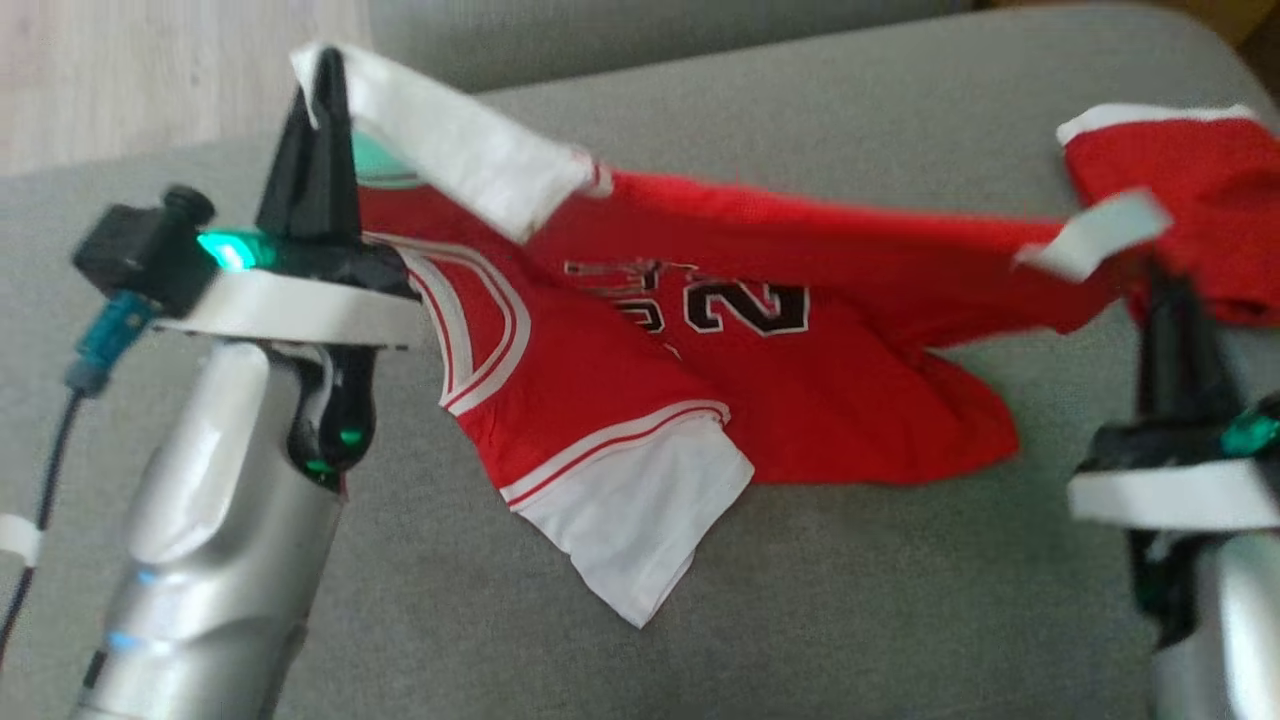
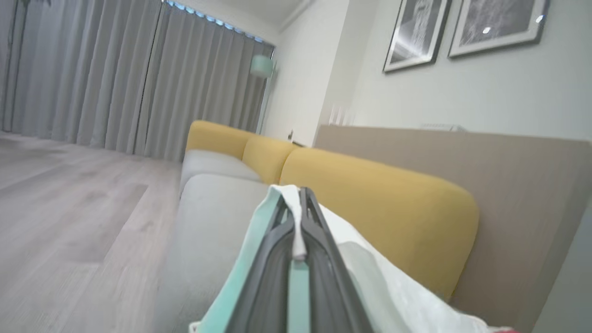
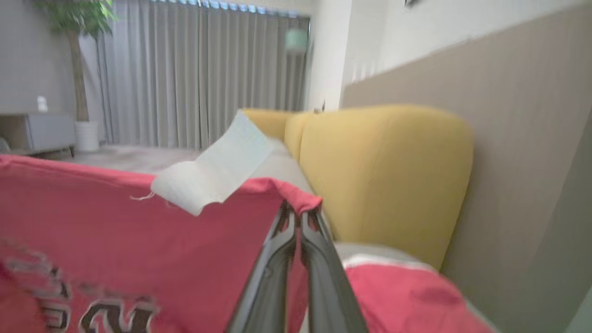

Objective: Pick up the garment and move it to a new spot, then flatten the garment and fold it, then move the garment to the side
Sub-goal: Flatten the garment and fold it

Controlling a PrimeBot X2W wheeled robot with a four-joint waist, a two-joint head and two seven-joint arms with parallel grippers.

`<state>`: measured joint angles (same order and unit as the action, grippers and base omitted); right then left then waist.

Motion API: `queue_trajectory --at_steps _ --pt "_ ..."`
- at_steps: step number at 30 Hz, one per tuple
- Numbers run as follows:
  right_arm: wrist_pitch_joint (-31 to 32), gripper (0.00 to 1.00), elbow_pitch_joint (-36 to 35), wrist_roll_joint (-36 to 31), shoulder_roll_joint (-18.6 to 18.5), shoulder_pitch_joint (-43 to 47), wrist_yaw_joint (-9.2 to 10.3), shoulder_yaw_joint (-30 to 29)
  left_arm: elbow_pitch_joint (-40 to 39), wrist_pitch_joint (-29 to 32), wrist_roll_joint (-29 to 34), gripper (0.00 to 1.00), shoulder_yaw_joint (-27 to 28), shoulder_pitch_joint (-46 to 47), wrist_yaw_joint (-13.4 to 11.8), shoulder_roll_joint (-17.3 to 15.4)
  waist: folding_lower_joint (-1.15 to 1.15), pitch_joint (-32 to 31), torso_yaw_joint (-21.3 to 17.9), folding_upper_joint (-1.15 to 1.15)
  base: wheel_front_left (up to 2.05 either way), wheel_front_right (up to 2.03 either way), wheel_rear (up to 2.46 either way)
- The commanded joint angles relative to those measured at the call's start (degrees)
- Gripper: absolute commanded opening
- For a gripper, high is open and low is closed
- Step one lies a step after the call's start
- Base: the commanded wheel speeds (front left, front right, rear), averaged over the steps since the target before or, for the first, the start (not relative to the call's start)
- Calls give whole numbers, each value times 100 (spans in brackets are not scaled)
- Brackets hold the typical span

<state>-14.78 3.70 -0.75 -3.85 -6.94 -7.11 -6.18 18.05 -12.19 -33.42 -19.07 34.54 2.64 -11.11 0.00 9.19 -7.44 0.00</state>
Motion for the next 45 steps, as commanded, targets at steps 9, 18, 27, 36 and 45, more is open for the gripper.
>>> queue_trajectory --at_steps 9,18,27,36,45 --pt "114 0 -1126 364 -973 -1034 -37 -178 -1542 568 -625 0 580 889 -107 -142 0 -865 155 0 0 0 0" --pt "771 0 -894 1436 -1517 -2566 -37 71 -1646 1526 -1315 0 804 2261 -672 290 0 -865 346 0 0 0 0" --pt "681 0 1254 1776 -1725 -4949 -37 1202 375 1514 -1249 0 806 3732 -675 348 0 299 500 0 0 0 0" --pt "23 0 2983 1234 -1974 -6938 -37 1675 1979 360 -942 0 718 5501 33 456 0 1320 757 0 0 0 0" --pt "-20 0 3215 1096 -2293 -6515 -37 1751 2403 -140 -1296 0 562 4957 464 545 0 1443 1069 0 0 0 0"
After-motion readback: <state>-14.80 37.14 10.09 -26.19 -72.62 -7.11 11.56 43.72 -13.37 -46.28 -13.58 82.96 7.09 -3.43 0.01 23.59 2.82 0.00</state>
